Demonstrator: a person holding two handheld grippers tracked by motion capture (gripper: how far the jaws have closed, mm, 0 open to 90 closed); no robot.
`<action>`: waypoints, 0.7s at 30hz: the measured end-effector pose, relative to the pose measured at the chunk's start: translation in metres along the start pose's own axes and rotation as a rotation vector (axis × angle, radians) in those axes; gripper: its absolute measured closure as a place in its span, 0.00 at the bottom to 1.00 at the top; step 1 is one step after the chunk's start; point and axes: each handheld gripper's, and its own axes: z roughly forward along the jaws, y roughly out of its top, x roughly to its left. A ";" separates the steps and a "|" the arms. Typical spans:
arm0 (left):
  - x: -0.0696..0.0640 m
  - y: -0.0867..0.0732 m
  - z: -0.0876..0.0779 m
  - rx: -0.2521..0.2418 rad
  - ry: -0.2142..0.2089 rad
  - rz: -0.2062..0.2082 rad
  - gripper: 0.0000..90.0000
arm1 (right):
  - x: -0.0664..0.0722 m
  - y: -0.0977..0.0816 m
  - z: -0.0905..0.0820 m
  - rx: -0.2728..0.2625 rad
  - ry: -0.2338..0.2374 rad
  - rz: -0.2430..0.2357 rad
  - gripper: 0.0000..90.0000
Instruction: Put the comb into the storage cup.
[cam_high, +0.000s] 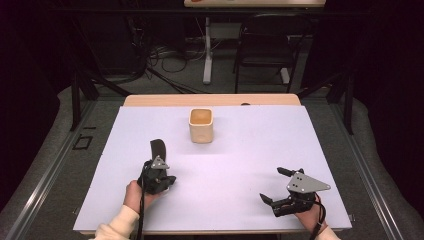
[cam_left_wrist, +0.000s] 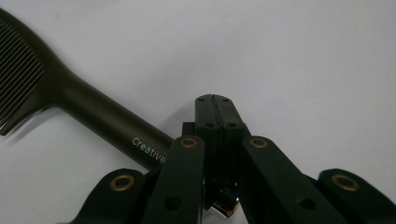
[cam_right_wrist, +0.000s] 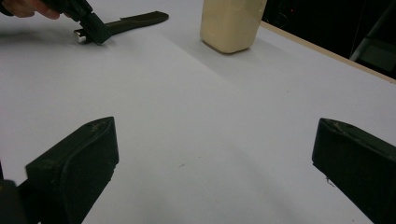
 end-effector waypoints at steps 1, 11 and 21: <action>0.000 -0.001 0.000 -0.002 0.000 -0.008 1.00 | 0.000 0.000 0.000 0.000 0.000 0.000 0.00; 0.004 -0.004 -0.004 0.006 0.006 -0.006 1.00 | 0.000 0.000 0.000 0.001 -0.001 -0.001 0.00; 0.009 -0.008 -0.009 0.013 0.034 -0.018 1.00 | 0.000 0.000 -0.001 0.001 0.000 -0.001 0.00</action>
